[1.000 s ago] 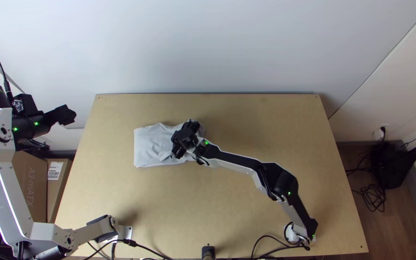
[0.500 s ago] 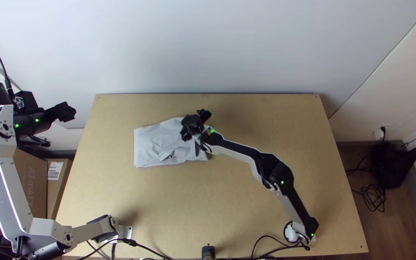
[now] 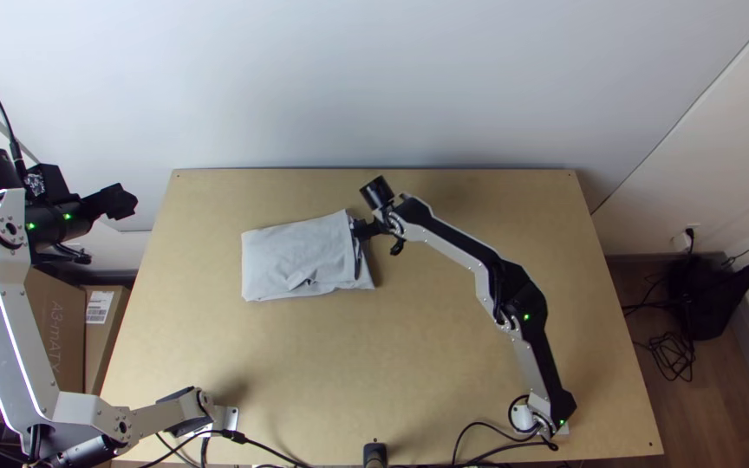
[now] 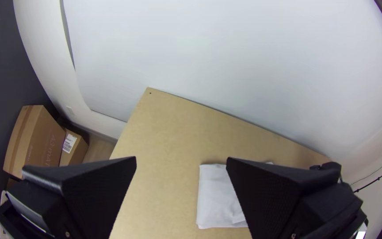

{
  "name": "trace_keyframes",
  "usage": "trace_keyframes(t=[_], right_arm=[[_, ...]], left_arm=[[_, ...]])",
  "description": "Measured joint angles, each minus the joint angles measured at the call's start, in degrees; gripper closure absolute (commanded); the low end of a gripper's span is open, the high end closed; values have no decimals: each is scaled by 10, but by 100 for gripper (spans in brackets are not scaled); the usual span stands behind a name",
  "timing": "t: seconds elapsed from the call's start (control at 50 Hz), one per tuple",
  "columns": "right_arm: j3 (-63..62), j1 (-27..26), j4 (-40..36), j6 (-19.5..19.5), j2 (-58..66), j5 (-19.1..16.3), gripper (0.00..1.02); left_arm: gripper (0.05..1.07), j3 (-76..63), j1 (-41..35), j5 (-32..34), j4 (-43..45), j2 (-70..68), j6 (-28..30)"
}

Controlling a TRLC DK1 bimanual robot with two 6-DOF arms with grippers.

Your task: Fold the t-shirt

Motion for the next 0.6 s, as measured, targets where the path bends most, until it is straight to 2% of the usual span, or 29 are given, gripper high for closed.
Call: trace_keyframes(t=[0.1, 0.18, 0.3, 0.38, 0.42, 0.6], right_arm=[[30, -26, -43, 87, -5, -151, 4], [41, -42, -55, 136, -8, -245, 4], [47, -56, -61, 179, -8, -311, 4], [51, -62, -64, 195, -1, -369, 4], [55, -63, -64, 198, 6, -387, 4], [89, -64, -71, 202, 57, -426, 4]], left_arm=[[9, 0, -4, 0, 0, 0, 0], [9, 0, -8, 0, 0, 0, 0], [9, 0, -10, 0, 0, 0, 0], [9, 0, -10, 0, 0, 0, 0], [9, 0, -10, 0, 0, 0, 1], [9, 0, -10, 0, 0, 0, 7]])
